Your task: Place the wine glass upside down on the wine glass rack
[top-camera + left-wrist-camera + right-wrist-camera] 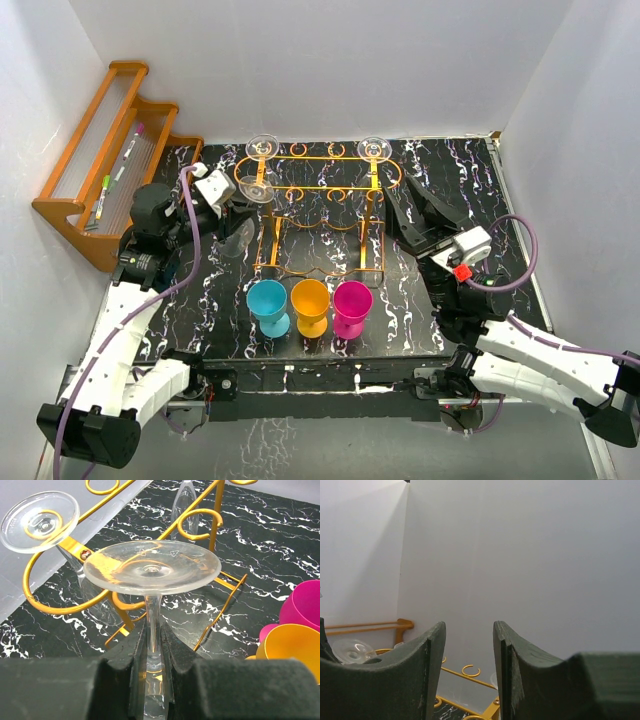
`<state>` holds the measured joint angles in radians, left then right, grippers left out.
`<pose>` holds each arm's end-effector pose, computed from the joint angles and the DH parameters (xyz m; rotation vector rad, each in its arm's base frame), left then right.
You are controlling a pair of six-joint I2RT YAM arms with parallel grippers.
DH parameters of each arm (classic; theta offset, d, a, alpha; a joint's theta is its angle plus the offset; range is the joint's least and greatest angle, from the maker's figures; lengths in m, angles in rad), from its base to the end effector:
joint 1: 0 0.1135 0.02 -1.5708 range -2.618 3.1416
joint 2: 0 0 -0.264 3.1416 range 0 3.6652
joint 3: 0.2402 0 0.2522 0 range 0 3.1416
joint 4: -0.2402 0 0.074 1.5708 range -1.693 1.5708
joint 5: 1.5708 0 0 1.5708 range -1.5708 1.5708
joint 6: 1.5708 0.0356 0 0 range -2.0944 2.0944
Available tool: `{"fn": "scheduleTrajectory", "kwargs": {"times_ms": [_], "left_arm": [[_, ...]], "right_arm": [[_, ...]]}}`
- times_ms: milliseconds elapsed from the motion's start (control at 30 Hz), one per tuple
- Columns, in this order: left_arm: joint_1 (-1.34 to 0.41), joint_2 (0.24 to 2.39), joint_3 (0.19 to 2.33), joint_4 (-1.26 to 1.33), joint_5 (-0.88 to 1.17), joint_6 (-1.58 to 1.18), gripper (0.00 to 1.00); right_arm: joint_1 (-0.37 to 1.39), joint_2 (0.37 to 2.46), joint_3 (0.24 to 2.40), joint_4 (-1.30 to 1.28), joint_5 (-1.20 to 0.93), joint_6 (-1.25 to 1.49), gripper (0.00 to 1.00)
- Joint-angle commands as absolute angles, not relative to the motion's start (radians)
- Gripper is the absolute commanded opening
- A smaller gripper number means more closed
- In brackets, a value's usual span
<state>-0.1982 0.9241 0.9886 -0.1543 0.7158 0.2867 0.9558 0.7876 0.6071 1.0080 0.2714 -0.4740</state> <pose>0.1934 -0.0627 0.3908 0.9009 1.3999 -0.5249 0.0994 0.1242 0.3954 -0.2903 0.7312 0.3560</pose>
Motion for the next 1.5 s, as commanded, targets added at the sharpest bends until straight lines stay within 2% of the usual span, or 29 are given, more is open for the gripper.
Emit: {"fn": "scheduleTrajectory", "kwargs": {"times_ms": [0,533,833,900,1000,1300,1400,1467], "left_arm": [[-0.193,0.919,0.999,-0.071,0.727,0.262,0.00],[-0.193,0.971,0.992,-0.044,0.737,0.206,0.00],[-0.193,0.966,0.936,0.023,0.659,0.177,0.00],[-0.193,0.957,0.922,0.030,0.663,0.176,0.05],[-0.192,0.942,0.903,0.031,0.660,0.190,0.20],[-0.193,0.916,0.874,0.010,0.636,0.228,0.40],[-0.193,0.899,0.874,-0.025,0.628,0.266,0.53],[-0.193,0.884,0.880,-0.064,0.615,0.293,0.59]], "right_arm": [[0.962,0.787,0.604,1.080,0.300,-0.507,0.45],[0.961,0.743,0.562,1.112,0.338,-0.554,0.44],[0.962,0.698,0.544,1.075,0.350,-0.560,0.44],[0.962,0.689,0.547,1.054,0.350,-0.561,0.44],[0.961,0.674,0.552,1.034,0.350,-0.564,0.45],[0.962,0.652,0.590,0.939,0.342,-0.566,0.48],[0.961,0.638,0.625,0.817,0.343,-0.556,0.53],[0.961,0.637,0.658,0.715,0.344,-0.556,0.55]]}}
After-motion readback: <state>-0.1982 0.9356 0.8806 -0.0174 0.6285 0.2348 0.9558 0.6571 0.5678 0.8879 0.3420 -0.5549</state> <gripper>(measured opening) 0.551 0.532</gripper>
